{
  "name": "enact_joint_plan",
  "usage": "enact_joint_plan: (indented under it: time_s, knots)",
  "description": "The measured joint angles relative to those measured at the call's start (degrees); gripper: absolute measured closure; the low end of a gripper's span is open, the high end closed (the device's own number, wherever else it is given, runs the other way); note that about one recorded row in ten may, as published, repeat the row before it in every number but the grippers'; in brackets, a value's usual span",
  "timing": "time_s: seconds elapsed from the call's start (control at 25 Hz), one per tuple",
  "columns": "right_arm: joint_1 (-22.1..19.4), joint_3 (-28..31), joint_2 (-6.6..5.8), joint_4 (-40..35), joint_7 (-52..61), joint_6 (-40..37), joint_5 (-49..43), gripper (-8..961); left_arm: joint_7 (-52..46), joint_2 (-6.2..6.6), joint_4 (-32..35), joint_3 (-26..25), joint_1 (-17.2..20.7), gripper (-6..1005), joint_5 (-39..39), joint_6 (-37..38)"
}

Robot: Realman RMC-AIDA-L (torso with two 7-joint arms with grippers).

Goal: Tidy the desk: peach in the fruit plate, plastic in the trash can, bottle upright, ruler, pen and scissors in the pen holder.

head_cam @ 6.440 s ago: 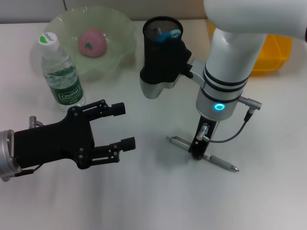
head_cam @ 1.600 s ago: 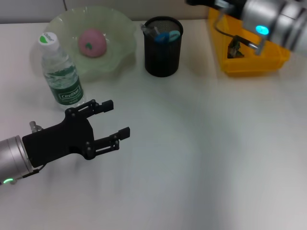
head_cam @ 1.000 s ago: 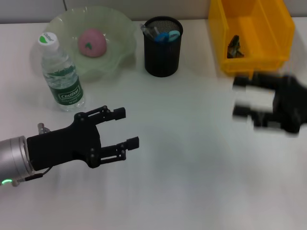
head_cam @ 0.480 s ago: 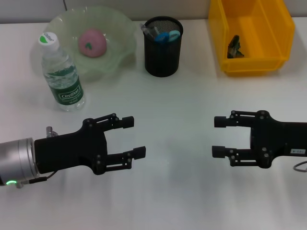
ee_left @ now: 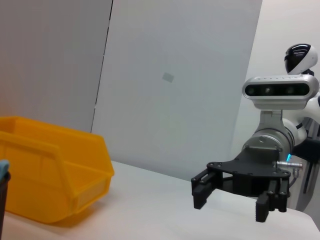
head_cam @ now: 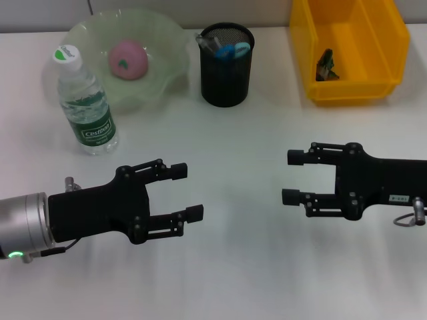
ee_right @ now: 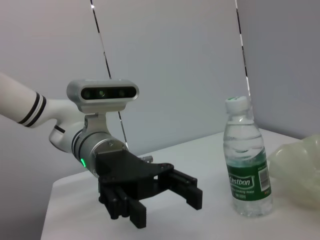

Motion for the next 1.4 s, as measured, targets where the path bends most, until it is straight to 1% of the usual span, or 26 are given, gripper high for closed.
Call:
enact_joint_plan:
  time_s: [0.12, 0.52, 1.4]
  knots:
    - [0.5, 0.2, 0.40, -0.1, 0.5, 0.9, 0.1, 227, 0.0, 0.02, 0.0, 0.0, 0.1, 211, 0.0, 0.0]
    - [0.4, 0.2, 0.63, -0.2, 0.9, 0.1, 0.2, 227, -0.1, 0.10, 0.0, 0.0, 0.2, 211, 0.0, 0.1]
    - [0.1, 0.3, 0.60, -0.2, 0.4, 1.2, 0.1, 227, -1.6, 0.11, 0.9, 0.6, 0.3, 211, 0.0, 1.2]
